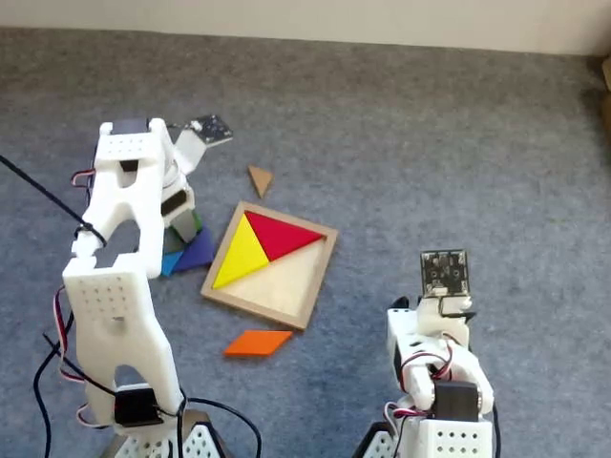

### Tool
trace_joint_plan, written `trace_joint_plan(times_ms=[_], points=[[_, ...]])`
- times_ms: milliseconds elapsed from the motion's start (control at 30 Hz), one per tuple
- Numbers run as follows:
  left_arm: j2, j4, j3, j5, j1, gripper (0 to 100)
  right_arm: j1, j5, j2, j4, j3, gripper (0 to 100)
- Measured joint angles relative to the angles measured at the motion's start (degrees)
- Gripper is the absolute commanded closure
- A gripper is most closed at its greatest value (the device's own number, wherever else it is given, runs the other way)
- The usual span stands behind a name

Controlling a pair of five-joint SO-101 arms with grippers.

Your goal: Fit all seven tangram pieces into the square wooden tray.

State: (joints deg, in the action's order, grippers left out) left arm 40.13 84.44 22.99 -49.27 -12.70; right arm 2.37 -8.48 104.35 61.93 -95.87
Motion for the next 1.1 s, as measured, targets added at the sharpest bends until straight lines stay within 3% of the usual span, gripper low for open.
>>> trace_joint_plan(times_ms=[333, 567, 900, 1100], points=[[0.4, 7.0, 7.5, 0.0, -0.1, 77, 0.0, 0.0, 0.0, 0.0, 0.0, 90.7], [5.7, 5.3, 8.0, 0.2, -0.3, 77, -1.7, 0.0, 0.0, 0.0, 0.0, 90.7], [7.9, 1.7, 8.1, 6.2, -0.4, 77, -5.0, 0.0, 0.0, 0.0, 0.0, 90.7], [8.0, 1.7, 8.4, 9.0, -0.2, 89, -5.0, 0.0, 0.0, 0.0, 0.0, 90.7]])
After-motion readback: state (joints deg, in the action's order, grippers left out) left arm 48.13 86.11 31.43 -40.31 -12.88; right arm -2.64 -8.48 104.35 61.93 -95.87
